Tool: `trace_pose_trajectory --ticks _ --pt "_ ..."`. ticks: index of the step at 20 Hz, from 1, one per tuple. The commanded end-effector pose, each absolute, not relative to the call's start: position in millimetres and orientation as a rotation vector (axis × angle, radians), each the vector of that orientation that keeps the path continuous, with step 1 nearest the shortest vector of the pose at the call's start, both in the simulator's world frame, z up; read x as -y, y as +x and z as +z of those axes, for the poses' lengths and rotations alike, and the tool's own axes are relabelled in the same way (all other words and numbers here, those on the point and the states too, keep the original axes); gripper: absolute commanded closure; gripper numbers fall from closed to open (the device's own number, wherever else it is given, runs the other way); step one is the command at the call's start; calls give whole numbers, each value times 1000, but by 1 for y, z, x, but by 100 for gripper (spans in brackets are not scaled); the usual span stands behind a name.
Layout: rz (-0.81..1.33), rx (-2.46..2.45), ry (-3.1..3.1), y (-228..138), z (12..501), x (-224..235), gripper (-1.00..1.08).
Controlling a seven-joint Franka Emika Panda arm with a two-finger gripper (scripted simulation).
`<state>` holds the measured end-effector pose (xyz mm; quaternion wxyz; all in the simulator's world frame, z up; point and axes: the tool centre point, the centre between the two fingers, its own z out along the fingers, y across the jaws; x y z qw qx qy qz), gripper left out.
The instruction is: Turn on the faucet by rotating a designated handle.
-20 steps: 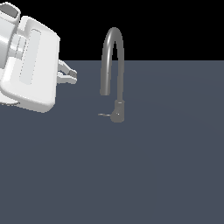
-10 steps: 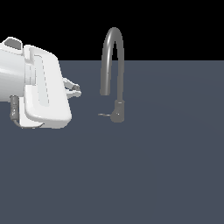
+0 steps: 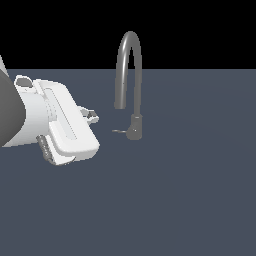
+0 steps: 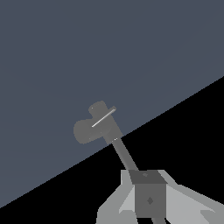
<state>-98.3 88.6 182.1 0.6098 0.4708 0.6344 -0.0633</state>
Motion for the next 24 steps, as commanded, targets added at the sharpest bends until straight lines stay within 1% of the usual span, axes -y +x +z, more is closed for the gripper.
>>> trace_pose_trajectory --ticks 1,24 --pt "-147 -1479 1025 -96 173 -87 108" --pt "-175 -1554 469 -66 99 -52 108"
